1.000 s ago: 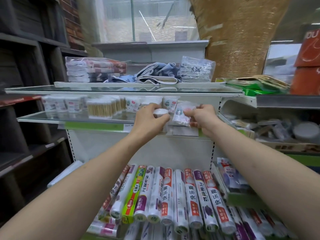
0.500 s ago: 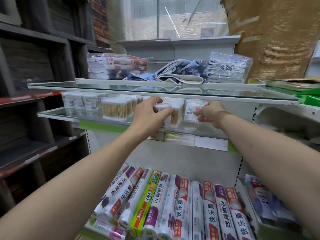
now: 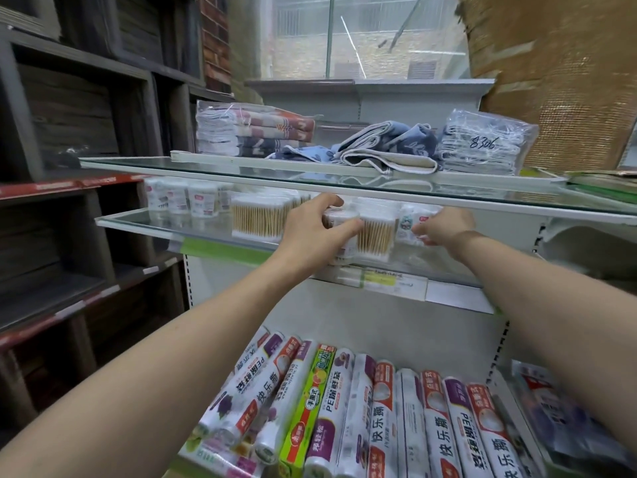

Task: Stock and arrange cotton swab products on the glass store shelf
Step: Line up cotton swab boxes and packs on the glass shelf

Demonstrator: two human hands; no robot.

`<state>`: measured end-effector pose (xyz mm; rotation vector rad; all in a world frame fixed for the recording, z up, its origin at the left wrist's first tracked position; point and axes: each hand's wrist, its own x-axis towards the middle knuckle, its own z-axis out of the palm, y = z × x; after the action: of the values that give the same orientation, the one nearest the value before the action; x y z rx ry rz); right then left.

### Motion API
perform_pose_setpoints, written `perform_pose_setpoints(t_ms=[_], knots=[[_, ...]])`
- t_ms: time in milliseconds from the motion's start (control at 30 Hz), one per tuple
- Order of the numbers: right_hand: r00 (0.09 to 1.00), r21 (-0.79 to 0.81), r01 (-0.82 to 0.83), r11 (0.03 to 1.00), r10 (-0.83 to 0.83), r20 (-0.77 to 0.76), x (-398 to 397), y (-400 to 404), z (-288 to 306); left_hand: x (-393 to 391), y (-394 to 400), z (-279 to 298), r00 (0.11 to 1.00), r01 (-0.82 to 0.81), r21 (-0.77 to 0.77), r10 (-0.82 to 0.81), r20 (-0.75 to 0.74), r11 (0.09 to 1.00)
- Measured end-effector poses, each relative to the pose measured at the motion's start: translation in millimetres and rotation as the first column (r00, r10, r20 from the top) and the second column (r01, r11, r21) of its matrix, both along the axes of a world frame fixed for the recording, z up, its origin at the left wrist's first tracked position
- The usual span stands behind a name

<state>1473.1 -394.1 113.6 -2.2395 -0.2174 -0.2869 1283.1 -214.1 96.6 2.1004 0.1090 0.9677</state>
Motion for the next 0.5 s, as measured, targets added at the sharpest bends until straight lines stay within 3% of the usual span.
perform_pose_setpoints(t_ms=[67, 200, 300, 500], knots=[[0.992, -0.069, 0.121, 0.99, -0.117, 0.054, -20, 2, 5, -5, 10, -1, 0.999, 0.031, 0.01, -0.031, -0.015, 0.999], [0.957, 0.092, 0.263, 0.96, -0.272, 0.097, -63, 4, 5, -25, 30, -2, 0.991, 0.12, -0.027, -0.122, -0.049, 0.992], [0.93, 0.181, 0.306, 0.935, -0.334, 0.153, -93, 12, -4, -45, 48, -5, 0.981, 0.184, -0.065, -0.188, -0.046, 0.981], [0.923, 0.189, 0.276, 0.942, -0.315, 0.222, -154, 63, -15, -86, 93, -9, 0.972, 0.216, -0.05, -0.219, -0.082, 0.975]])
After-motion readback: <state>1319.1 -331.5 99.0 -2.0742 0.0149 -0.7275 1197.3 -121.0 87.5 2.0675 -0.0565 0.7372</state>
